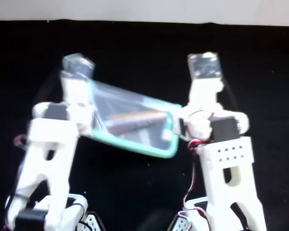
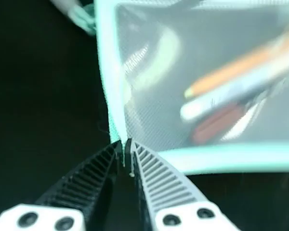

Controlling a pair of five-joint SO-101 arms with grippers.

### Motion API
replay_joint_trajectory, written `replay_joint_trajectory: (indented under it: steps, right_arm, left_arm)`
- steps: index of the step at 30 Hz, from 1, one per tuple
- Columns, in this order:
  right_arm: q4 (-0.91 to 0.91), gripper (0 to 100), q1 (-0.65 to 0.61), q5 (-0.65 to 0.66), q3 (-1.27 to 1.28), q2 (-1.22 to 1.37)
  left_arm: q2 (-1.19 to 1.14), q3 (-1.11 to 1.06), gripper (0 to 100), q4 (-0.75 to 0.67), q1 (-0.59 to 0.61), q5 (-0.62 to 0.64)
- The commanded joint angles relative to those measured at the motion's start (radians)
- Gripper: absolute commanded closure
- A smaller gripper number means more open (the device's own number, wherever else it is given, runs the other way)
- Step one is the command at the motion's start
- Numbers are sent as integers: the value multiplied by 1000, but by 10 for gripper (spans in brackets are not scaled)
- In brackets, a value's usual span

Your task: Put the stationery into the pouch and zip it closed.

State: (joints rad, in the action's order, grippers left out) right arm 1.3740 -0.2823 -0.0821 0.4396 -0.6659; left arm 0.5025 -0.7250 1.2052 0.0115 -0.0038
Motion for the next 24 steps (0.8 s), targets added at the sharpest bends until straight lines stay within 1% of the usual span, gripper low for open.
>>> replay_joint_trajectory:
  steps: [1, 5, 8, 10, 13, 15, 17, 19, 21, 22, 24]
  right_arm:
    - [-111, 663, -87, 5, 102, -28]
    - [-151, 663, -114, 5, 159, -31]
    - [-85, 685, -110, 11, 156, -39]
    - [-28, 754, -114, 14, 117, -41]
    - [-8, 882, -114, 14, 73, -70]
    - [-5, 923, -114, 14, 68, -104]
    - [-4, 918, -114, 25, 71, -143]
    - [-2, 893, -114, 80, 74, -180]
    - [16, 853, -114, 112, 73, -209]
    - [22, 830, -114, 112, 71, -226]
    - [45, 781, -114, 112, 67, -260]
  left_arm:
    - [13, -79, 993, -60, 4, -103]
    - [13, -102, 993, -81, 7, -132]
    - [53, -65, 993, -78, 25, -126]
    - [131, -36, 993, -78, 42, -129]
    - [311, -15, 993, -78, 39, -130]
    - [452, -18, 992, -77, 39, -130]
    - [595, -16, 955, -34, 39, -150]
    - [717, -19, 861, 38, 38, -235]
    - [803, -28, 776, 135, 39, -287]
    - [832, -39, 751, 175, 41, -307]
    - [888, -54, 742, 235, 45, -341]
